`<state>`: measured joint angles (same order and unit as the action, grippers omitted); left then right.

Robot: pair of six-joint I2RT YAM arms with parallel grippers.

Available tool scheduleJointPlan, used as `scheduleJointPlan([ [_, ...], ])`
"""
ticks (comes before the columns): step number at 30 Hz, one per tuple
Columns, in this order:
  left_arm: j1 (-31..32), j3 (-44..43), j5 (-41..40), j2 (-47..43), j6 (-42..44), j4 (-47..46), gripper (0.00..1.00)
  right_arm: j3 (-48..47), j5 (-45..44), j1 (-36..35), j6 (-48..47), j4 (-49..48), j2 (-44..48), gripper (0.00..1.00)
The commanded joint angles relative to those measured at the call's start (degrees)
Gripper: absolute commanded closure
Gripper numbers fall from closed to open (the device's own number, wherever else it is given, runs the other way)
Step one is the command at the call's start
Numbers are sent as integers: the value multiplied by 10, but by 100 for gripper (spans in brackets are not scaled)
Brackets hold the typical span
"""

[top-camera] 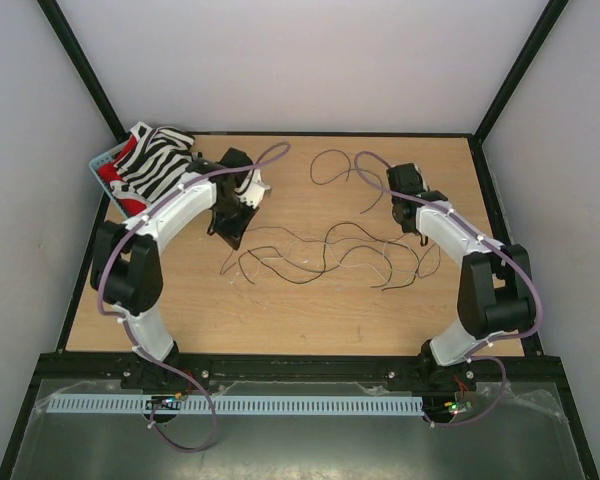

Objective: Zip-tie the wires
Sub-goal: Straighten the cable at the center of the board.

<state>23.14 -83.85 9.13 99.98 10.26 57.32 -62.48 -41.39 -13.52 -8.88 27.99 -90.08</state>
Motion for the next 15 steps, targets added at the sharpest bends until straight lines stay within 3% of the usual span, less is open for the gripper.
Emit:
scheduleJointPlan([
  [1, 2, -26, -7, 52, 3, 21, 100, 6, 21, -2, 18, -31, -16, 100],
  [15, 30, -37, -34, 130, -7, 19, 100, 6, 72, -1, 27, -43, -90, 97],
])
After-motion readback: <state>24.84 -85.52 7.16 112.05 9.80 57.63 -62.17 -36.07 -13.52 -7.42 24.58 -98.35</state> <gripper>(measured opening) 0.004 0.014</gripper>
